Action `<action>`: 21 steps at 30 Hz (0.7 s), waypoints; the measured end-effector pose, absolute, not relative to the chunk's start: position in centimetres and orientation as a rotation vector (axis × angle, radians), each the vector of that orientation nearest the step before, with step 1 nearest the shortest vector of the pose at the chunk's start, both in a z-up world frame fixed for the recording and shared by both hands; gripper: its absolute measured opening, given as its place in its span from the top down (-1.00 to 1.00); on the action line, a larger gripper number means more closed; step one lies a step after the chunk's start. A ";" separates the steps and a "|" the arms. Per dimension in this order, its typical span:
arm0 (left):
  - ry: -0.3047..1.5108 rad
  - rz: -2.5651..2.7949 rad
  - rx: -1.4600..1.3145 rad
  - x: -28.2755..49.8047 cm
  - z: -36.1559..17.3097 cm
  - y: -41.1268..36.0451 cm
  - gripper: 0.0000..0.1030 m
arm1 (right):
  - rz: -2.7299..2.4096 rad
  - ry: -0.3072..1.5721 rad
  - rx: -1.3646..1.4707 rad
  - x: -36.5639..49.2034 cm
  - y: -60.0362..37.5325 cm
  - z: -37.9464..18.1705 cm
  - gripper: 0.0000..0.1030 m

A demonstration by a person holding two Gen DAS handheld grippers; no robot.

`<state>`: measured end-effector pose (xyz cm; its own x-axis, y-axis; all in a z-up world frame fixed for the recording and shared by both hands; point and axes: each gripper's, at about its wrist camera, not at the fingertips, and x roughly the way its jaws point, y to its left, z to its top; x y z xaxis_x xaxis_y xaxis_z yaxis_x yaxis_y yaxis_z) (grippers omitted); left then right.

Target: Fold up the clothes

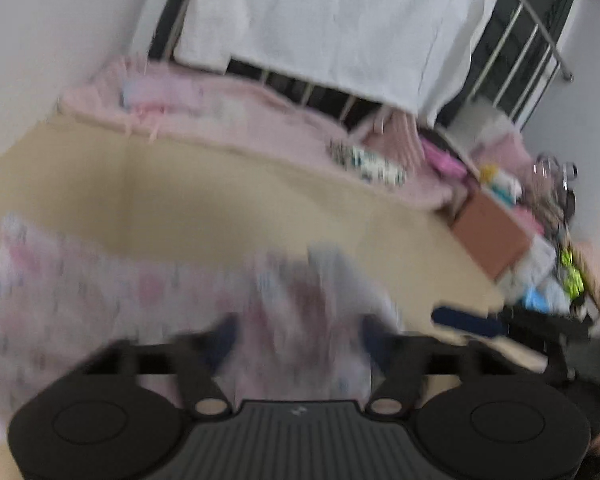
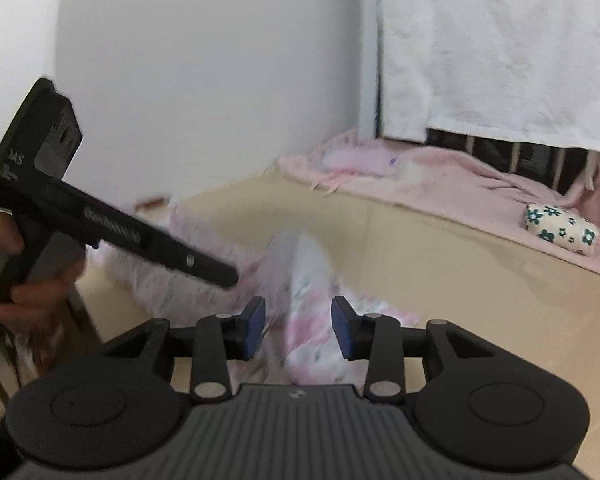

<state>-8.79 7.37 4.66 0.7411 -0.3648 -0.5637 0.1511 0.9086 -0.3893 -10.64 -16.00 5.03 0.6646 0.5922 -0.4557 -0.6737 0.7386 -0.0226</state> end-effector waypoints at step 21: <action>0.760 -0.247 -0.258 -10.2 1.9 6.9 0.83 | 0.860 0.483 -0.075 -8.5 -17.7 4.1 0.74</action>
<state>-10.20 6.94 1.90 0.6992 -0.3110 -0.6437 0.1261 0.9399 -0.3172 -8.47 -17.73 4.06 0.5518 0.7100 -0.4375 -0.7431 0.6567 0.1284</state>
